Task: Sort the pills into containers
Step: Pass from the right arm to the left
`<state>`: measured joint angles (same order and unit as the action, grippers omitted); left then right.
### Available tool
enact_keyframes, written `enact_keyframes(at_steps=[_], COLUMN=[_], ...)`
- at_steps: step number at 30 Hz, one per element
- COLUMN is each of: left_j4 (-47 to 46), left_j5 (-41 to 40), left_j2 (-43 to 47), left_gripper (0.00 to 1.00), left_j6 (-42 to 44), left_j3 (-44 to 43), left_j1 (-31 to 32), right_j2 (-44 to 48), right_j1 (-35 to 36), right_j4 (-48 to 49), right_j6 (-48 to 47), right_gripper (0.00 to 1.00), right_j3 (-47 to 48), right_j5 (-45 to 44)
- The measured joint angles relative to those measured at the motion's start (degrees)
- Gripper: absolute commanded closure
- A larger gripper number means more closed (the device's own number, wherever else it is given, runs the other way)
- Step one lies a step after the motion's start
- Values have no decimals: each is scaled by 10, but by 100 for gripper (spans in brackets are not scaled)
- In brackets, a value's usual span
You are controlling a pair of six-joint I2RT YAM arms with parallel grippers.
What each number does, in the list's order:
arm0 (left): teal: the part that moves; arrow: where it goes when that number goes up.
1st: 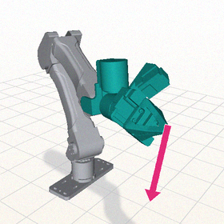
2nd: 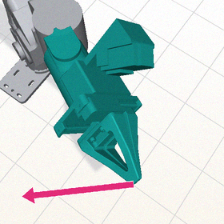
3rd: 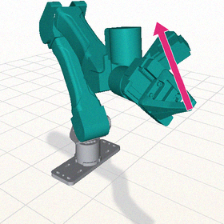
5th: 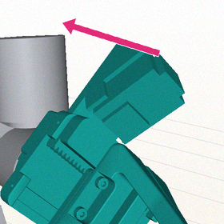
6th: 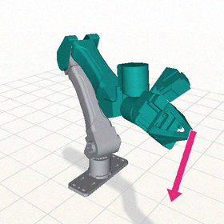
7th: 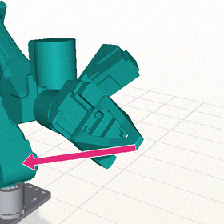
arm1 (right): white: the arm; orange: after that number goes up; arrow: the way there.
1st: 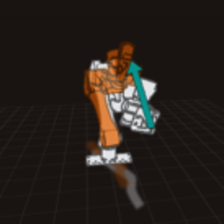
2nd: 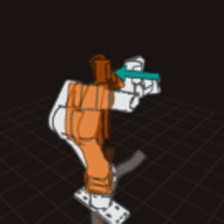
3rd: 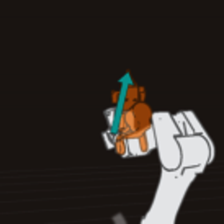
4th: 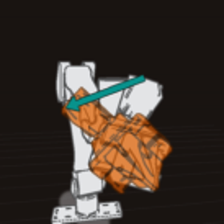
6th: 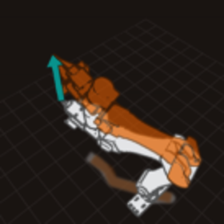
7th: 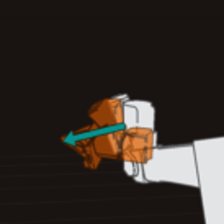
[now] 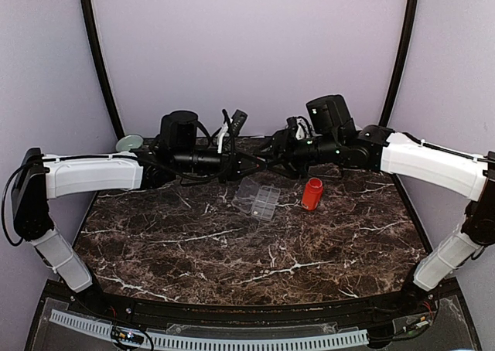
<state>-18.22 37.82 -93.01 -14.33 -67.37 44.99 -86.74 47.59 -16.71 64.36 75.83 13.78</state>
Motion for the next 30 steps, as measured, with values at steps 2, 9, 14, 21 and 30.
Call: enact_keyframes(at_steps=[2,9,14,21,30], left_j4=[0,-1,-5,-37,-90], left_j5=[2,14,20,22,17], left_j2=[0,-6,-11,-15,-17], left_gripper=[97,100,100,100,100], left_j6=[-3,-11,-22,-57,-116], left_j3=[0,0,-1,-1,5], left_j1=[0,0,0,0,0], right_j2=[1,10,13,25,35], right_j1=[0,-3,-4,-4,-6], right_j4=[3,22,30,46,70], right_j6=[1,10,13,14,11], right_gripper=[66,66,58,44,38], right_j3=[-3,-25,-35,-46,-54], right_j5=[2,7,7,5,-3])
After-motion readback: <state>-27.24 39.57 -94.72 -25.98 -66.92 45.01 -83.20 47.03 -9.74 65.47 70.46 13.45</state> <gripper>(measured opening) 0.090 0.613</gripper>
